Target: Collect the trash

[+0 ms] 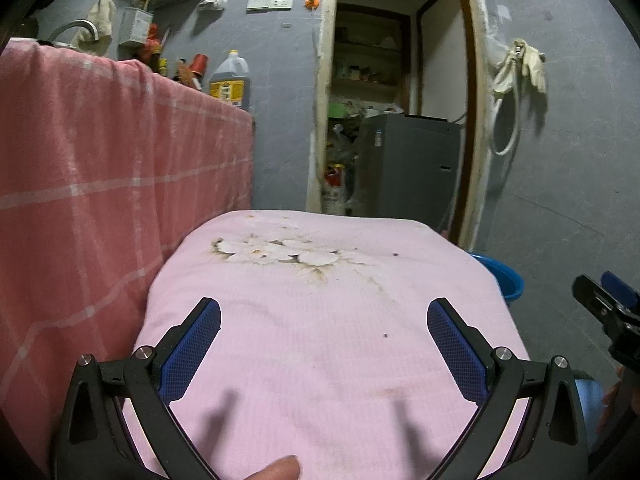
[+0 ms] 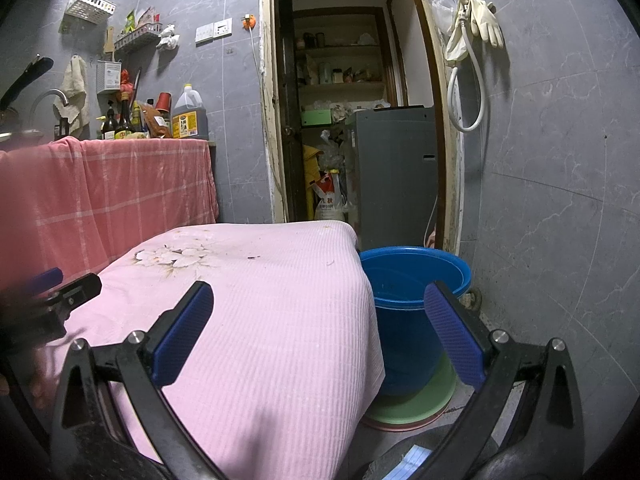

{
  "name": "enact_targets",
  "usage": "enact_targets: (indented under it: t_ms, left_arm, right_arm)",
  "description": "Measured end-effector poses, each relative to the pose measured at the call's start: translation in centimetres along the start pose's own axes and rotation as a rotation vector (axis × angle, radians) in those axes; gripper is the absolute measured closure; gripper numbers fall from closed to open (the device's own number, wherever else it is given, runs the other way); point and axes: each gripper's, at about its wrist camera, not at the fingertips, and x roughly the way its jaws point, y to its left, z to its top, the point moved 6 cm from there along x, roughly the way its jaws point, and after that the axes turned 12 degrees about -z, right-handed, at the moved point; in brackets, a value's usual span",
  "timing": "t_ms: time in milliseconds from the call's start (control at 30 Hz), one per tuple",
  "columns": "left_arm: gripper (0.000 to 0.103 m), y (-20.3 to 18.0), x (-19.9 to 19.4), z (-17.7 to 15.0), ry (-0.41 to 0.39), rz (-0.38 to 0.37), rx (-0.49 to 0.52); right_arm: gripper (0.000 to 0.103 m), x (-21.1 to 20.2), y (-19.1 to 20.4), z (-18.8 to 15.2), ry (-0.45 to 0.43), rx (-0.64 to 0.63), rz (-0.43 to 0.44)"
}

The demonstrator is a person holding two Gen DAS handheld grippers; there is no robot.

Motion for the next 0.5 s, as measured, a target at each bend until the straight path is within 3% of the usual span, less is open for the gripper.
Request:
enact_targets:
  t_ms: [500]
  left_arm:
    - [0.002,0.74,0.08,-0.25,0.03,0.009,-0.029]
  right_arm:
    - [0.0,-0.12,0.08,0.1,0.001,0.001,0.001]
